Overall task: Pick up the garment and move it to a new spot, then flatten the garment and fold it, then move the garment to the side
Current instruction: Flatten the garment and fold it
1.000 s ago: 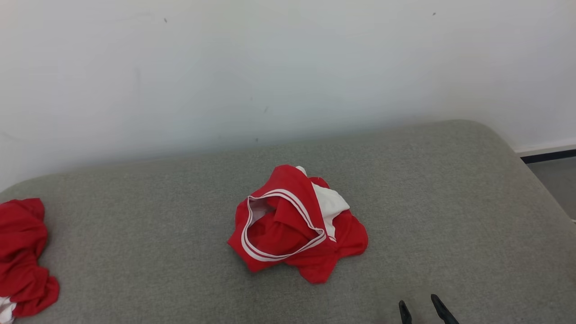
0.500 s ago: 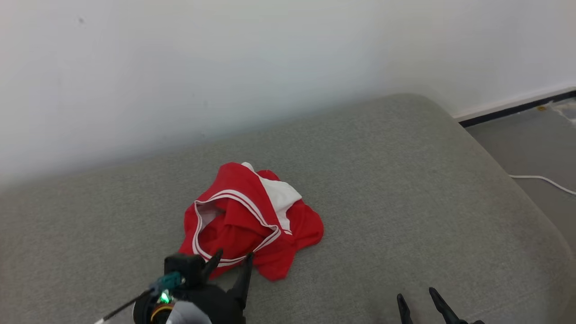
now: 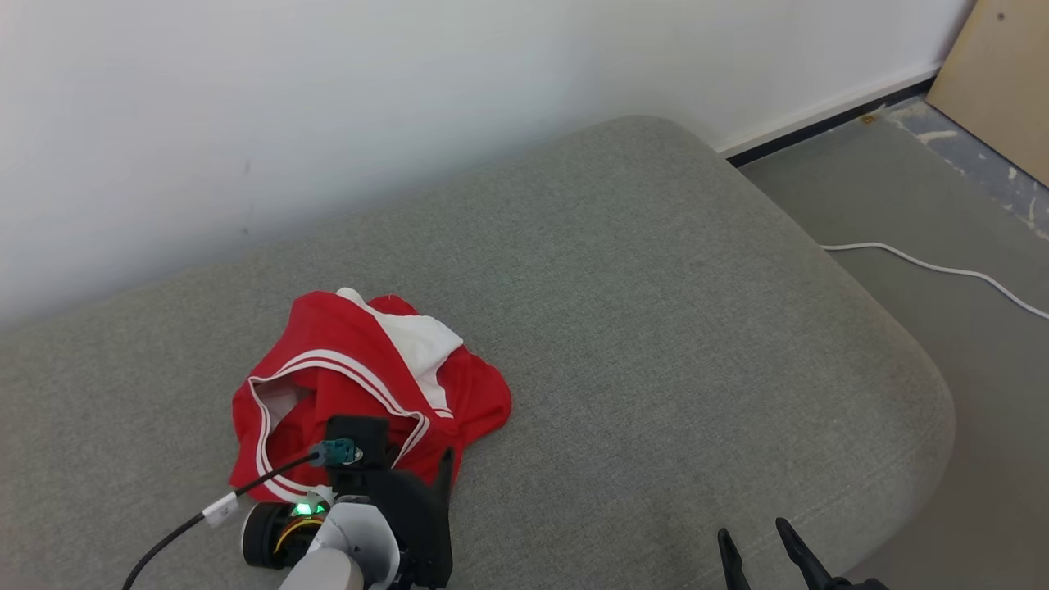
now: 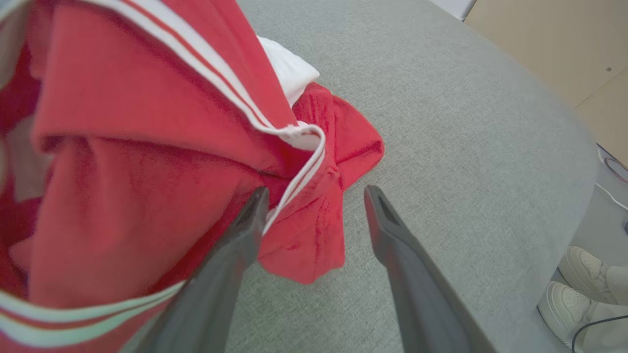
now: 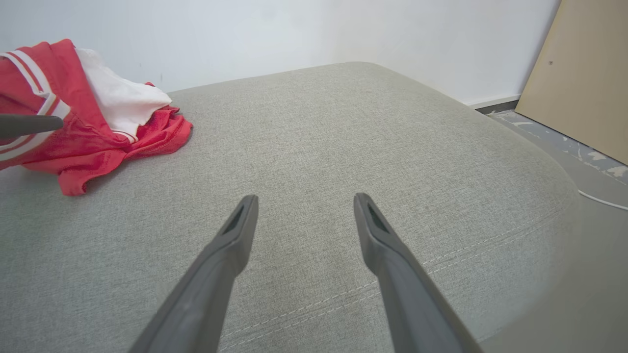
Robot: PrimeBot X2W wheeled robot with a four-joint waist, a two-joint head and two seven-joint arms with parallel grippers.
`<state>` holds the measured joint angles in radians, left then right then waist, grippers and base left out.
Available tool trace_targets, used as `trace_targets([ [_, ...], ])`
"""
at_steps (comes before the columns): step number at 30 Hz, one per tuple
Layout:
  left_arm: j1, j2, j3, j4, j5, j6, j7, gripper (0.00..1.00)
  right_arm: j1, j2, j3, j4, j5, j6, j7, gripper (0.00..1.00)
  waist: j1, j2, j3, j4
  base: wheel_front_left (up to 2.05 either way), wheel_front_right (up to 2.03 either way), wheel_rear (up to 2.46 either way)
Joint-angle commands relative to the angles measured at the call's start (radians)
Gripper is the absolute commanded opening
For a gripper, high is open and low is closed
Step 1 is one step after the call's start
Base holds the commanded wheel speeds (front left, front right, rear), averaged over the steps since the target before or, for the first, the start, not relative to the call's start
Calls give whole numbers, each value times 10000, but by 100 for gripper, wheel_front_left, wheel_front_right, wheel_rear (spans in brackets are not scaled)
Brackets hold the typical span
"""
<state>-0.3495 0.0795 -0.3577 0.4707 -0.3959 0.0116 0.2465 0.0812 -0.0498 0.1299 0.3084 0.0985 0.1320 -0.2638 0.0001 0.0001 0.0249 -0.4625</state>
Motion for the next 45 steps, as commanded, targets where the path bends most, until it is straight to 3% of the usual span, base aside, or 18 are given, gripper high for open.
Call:
trace_targets([
  [1,-190,3,-15,152,115,120,191,100,-85,-10,39,-5,78,-25,-11,100,-1,-1,165,-181,0,0,0],
  [6,-606,19,-30,455,168,386,353,100,-125,-10,130,-19,194,-25,-12,100,-1,-1,230,-220,0,0,0],
  [10,-836,-27,-150,647,81,245,548,100,-139,-10,172,13,245,-25,-10,100,-1,-1,246,-222,0,0,0],
  [11,-901,-55,-214,694,27,182,608,33,-141,-10,176,22,247,-25,-10,100,-1,-1,249,-221,0,0,0],
  [12,-980,-85,-286,705,-14,72,615,0,-146,-10,185,27,261,-25,-10,100,-1,-1,254,-218,0,0,0],
  [18,-1625,-202,-444,659,-272,-327,-43,0,-184,-10,234,22,331,-25,-12,100,-1,-1,284,-162,0,0,0],
  [24,-2865,-286,-307,52,-748,-540,-1851,0,-193,-10,235,61,334,-25,-10,100,-1,-1,263,-50,0,0,0],
  [34,-5106,-300,-932,-811,-2722,-102,-4611,0,-407,-11,637,218,417,-25,-12,100,-1,-1,141,-384,0,0,0],
  [41,-6234,-291,-915,-2268,-4651,152,-5125,0,-250,-11,551,197,503,-25,-10,100,-1,-1,210,-420,0,0,0],
  [45,-5490,-286,-558,-3107,-5277,415,-5115,0,-301,-11,557,231,525,-25,-10,100,-1,-1,248,-36,0,0,0],
])
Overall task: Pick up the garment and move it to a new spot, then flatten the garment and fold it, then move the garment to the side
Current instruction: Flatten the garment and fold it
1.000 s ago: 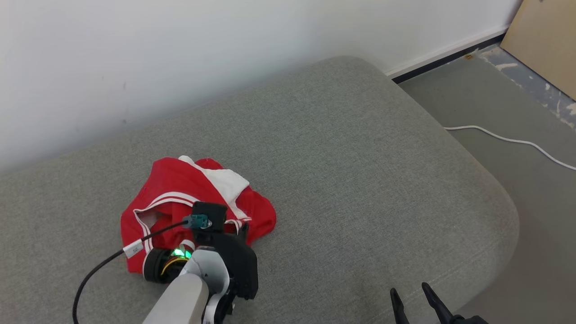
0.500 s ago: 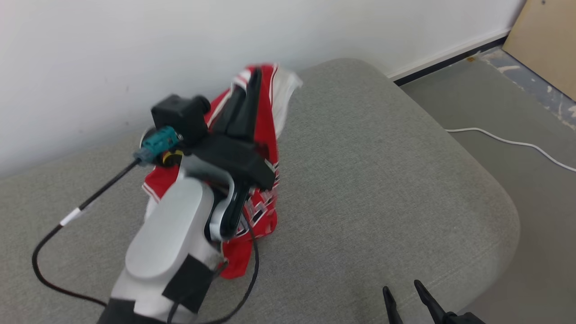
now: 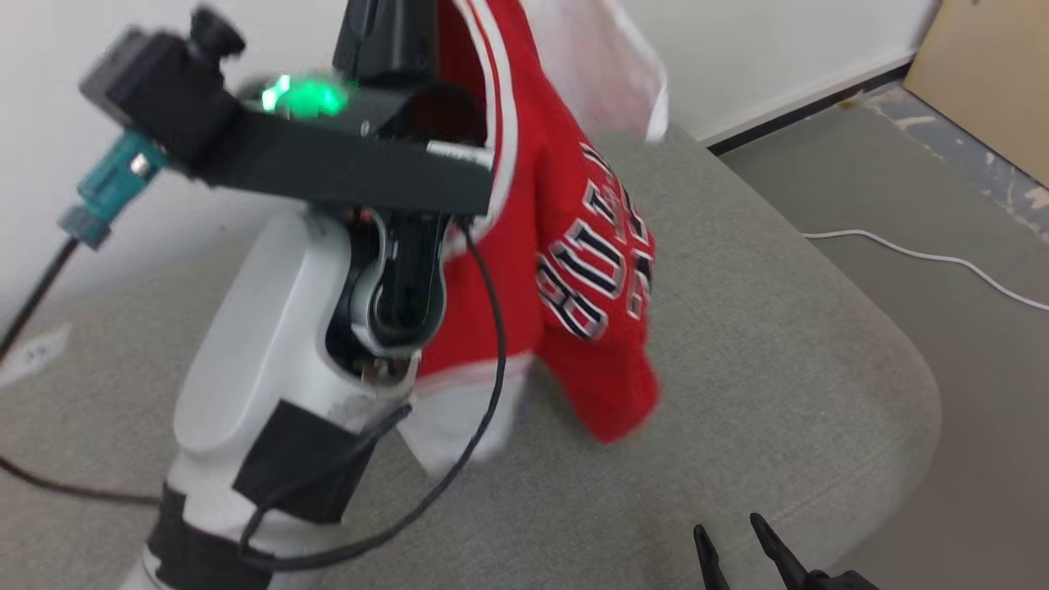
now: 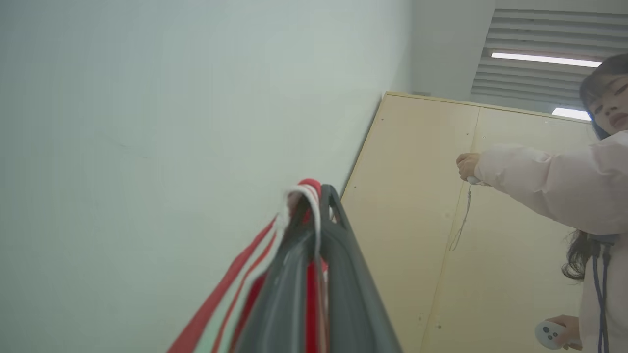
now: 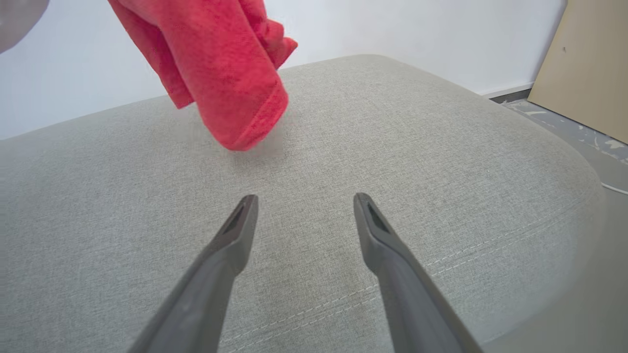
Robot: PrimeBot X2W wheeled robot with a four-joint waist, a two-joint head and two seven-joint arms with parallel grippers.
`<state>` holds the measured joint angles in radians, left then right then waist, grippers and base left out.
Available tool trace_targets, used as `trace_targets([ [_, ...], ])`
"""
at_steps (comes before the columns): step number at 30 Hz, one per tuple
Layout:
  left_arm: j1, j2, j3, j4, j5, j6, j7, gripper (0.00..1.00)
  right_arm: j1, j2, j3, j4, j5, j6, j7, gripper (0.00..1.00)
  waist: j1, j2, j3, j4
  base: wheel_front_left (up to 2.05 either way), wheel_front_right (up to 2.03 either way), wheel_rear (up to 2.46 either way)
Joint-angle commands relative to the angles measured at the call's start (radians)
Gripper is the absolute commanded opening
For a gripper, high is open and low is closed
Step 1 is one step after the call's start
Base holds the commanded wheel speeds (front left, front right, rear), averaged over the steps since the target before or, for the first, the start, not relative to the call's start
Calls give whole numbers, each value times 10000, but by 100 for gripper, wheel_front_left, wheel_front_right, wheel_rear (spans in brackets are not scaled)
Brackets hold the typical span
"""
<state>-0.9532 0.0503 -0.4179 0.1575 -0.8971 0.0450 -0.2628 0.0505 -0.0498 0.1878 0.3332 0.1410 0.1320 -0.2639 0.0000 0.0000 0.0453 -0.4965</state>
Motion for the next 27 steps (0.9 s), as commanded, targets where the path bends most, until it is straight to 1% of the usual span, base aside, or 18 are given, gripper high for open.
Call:
trace_targets([
  [1,801,10,152,33,-314,139,-24,0,12,-13,-5,-12,105,-25,-8,100,0,0,58,468,0,0,0],
  [2,1062,19,207,104,-370,188,-25,0,46,-8,-60,-27,112,-25,-8,100,0,0,77,699,0,0,0],
  [5,2129,5,396,568,92,237,-27,0,85,-8,-63,-46,120,-25,-8,100,0,0,130,1379,0,0,0],
  [6,2129,5,396,568,92,237,-27,0,85,-8,-63,-46,120,-25,-8,100,0,0,130,1379,0,0,0],
  [8,3041,11,703,1077,276,336,-28,0,69,-11,-48,-46,95,-25,-8,100,0,0,146,1841,0,0,0],
  [12,4720,63,1619,1887,754,420,-29,0,22,-10,22,-75,8,-25,-8,100,0,0,147,2644,0,0,0],
  [15,5682,192,2382,2489,1027,457,-29,0,7,-10,76,-64,-23,-25,-8,100,0,0,138,3065,0,0,0],
  [20,6399,219,3440,3193,1414,241,-31,0,-1,-13,174,-24,-61,-25,-8,100,0,0,122,3358,0,0,0],
  [27,6759,321,4431,3968,2015,128,-32,0,-94,-14,153,-32,-121,-26,-8,100,0,0,234,3141,0,0,0],
])
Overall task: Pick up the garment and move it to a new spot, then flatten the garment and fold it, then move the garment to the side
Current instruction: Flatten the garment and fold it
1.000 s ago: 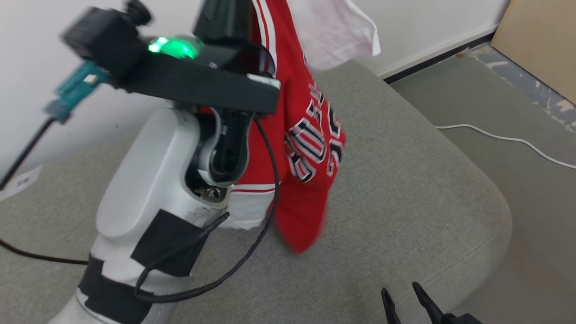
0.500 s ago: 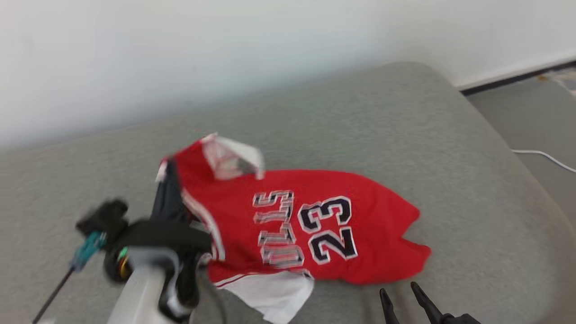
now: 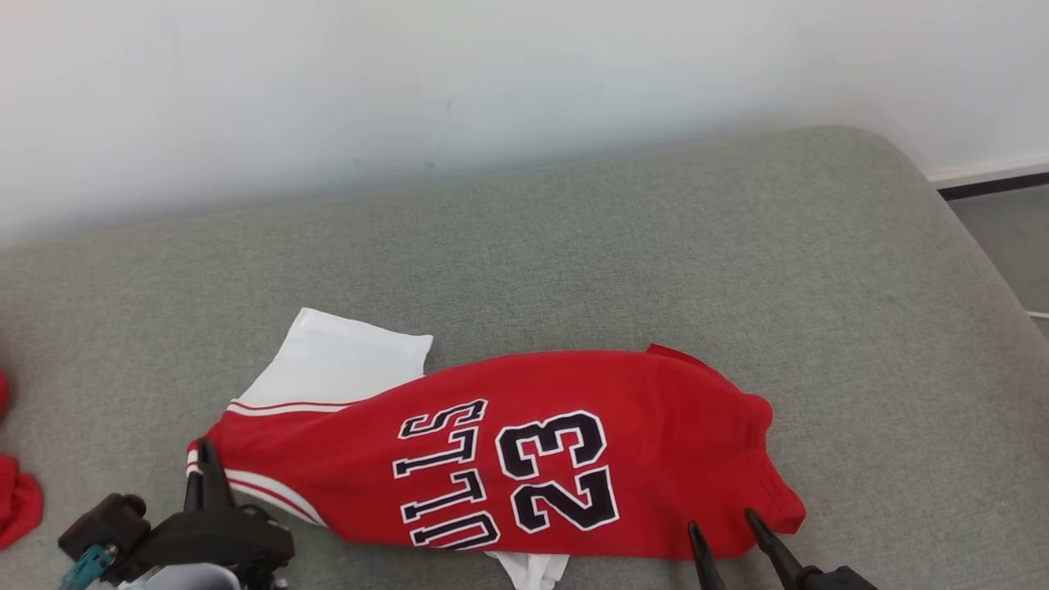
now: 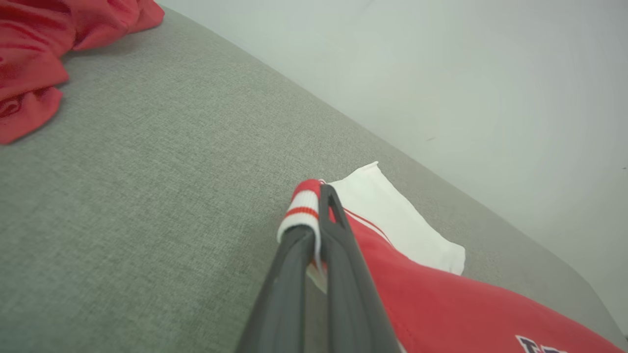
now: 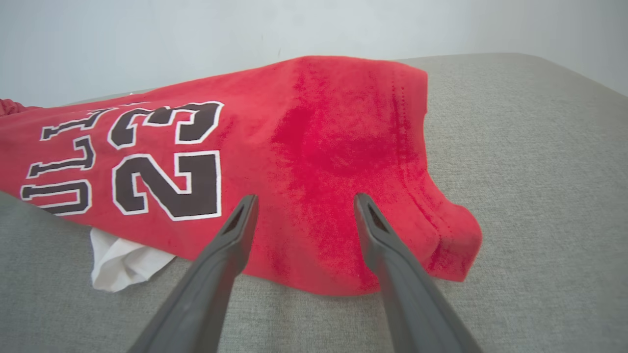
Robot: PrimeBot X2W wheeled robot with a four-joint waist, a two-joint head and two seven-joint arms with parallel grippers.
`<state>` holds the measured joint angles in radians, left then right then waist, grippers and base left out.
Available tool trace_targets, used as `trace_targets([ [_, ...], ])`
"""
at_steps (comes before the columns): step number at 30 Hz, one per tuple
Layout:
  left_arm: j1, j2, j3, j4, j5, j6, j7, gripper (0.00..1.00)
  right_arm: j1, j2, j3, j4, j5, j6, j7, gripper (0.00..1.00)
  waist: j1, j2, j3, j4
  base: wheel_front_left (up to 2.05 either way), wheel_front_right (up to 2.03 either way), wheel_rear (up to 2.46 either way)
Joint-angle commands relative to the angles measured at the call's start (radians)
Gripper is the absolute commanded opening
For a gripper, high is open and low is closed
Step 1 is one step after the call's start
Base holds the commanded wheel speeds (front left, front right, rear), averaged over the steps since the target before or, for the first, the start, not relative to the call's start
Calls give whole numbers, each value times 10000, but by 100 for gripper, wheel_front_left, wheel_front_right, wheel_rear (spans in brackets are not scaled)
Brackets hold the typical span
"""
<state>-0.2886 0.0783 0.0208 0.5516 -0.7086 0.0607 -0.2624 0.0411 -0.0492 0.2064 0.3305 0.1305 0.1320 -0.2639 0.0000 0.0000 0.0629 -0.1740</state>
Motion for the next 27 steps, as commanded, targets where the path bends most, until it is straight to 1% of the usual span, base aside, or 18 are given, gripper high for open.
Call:
trace_targets([
  [1,178,91,152,73,210,-65,-36,0,-6,-19,-59,-21,-31,-26,-8,100,0,0,86,-123,0,0,0],
  [8,857,-1,767,108,707,-514,-36,0,83,-16,-278,-93,-31,-26,-8,100,0,0,97,-74,0,0,0],
  [9,943,-12,831,13,822,-619,-36,46,81,-16,-279,-98,-33,-26,-8,100,0,0,60,-43,0,0,0],
  [10,1085,-41,888,-62,853,-674,-36,100,82,-16,-271,-103,-36,-26,-8,100,0,0,21,-21,0,0,0],
  [15,1871,-118,1122,-509,1306,-1029,-36,100,150,-17,-347,-58,-106,-26,-8,100,0,0,-305,60,0,0,0],
  [21,3044,-224,1712,-1971,1997,-1480,-35,100,248,-17,-550,-68,-185,-26,-8,100,0,0,-667,200,0,0,0],
  [27,3844,-269,1888,-2644,2351,-1741,-35,100,319,-16,-602,-125,-201,-26,-8,100,0,0,-881,310,0,0,0],
])
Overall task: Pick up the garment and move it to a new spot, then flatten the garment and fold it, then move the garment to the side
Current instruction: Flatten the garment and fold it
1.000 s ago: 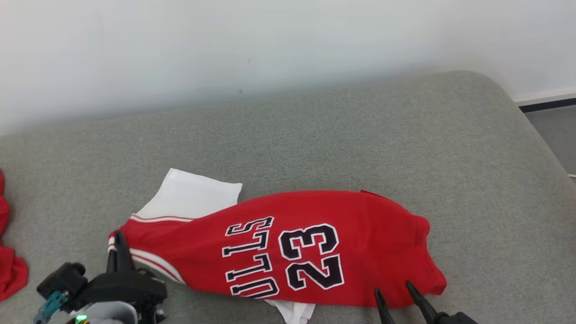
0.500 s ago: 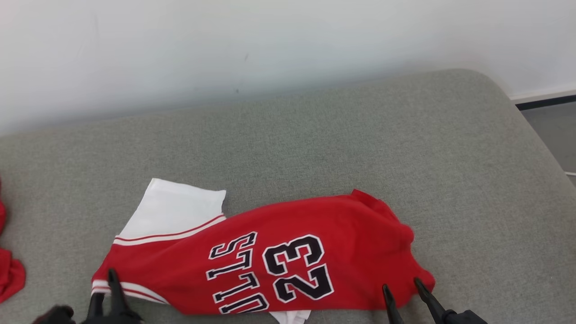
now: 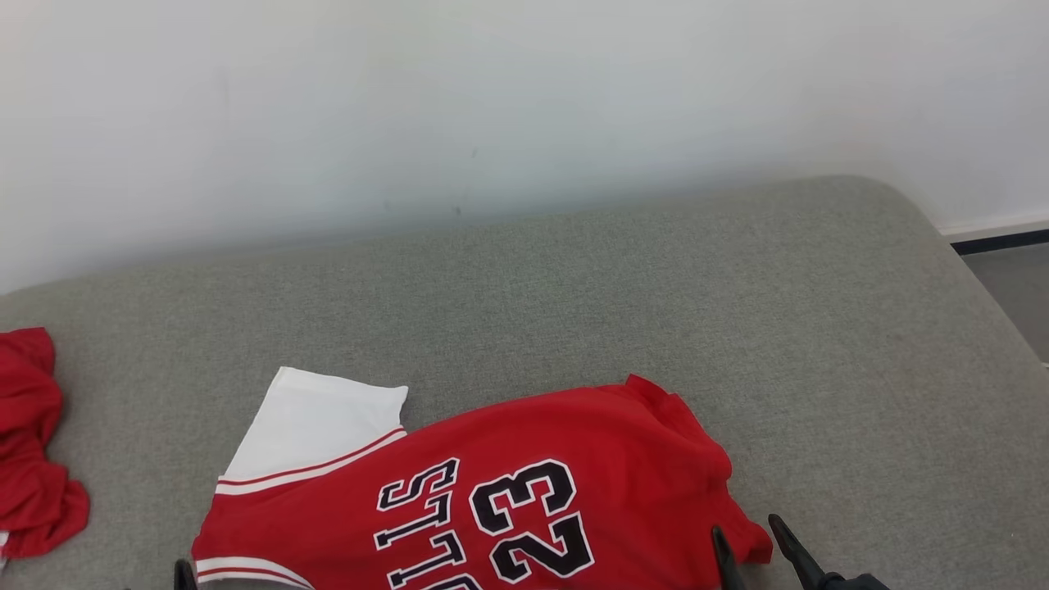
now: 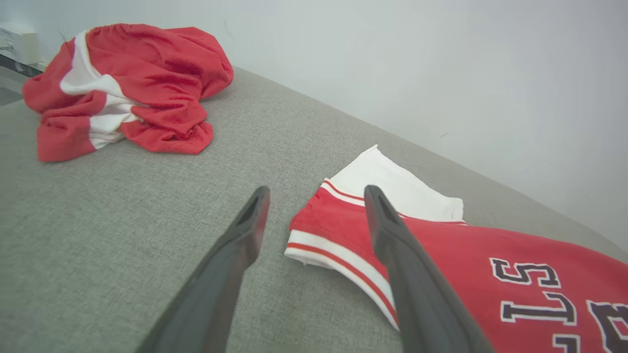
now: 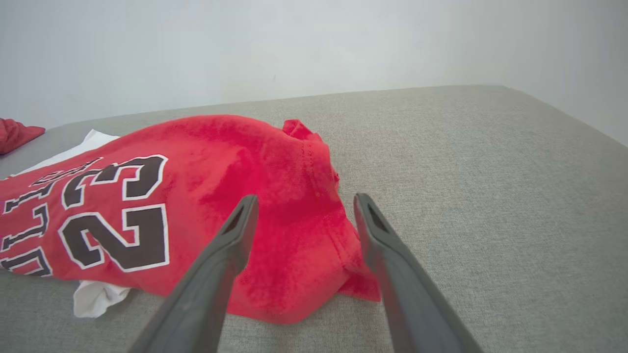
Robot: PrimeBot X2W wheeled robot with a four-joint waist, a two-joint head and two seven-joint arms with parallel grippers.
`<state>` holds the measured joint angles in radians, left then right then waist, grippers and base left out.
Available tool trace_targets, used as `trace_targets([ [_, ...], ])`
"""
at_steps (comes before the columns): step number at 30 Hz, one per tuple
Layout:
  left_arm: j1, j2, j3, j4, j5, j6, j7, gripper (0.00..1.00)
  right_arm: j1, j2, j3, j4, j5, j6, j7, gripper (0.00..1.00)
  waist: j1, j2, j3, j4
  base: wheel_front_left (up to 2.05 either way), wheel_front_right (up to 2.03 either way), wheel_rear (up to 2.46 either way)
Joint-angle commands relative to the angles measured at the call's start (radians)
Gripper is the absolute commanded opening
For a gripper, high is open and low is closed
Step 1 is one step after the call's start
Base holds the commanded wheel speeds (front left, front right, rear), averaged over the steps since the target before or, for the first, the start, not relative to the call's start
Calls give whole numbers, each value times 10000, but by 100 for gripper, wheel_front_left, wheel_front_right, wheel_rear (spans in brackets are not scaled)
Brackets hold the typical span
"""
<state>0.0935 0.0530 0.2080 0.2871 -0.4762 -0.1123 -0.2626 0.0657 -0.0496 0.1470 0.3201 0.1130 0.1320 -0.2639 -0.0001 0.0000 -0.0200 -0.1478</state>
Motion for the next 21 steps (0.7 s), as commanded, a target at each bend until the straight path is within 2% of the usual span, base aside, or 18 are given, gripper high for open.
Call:
trace_targets([
  [1,140,-22,38,-86,132,-22,-33,100,81,-13,-13,-19,-19,-26,-8,100,1,0,-79,67,0,0,0],
  [4,465,-25,45,-460,518,-104,-34,100,105,-13,-41,-17,10,-26,-8,100,1,0,-143,124,0,0,0],
  [9,996,-30,-254,-1537,1760,-201,-33,100,142,-13,-32,-29,25,-26,-8,100,1,0,-222,172,0,0,0],
  [16,1794,12,-660,-3026,2926,-172,-33,100,123,-13,-167,-48,-139,-26,-8,100,1,0,-321,158,0,0,0],
  [21,2197,-20,-619,-3282,3050,-172,-33,100,66,-13,-394,-138,-385,-26,58,100,1,0,-365,237,0,0,0],
])
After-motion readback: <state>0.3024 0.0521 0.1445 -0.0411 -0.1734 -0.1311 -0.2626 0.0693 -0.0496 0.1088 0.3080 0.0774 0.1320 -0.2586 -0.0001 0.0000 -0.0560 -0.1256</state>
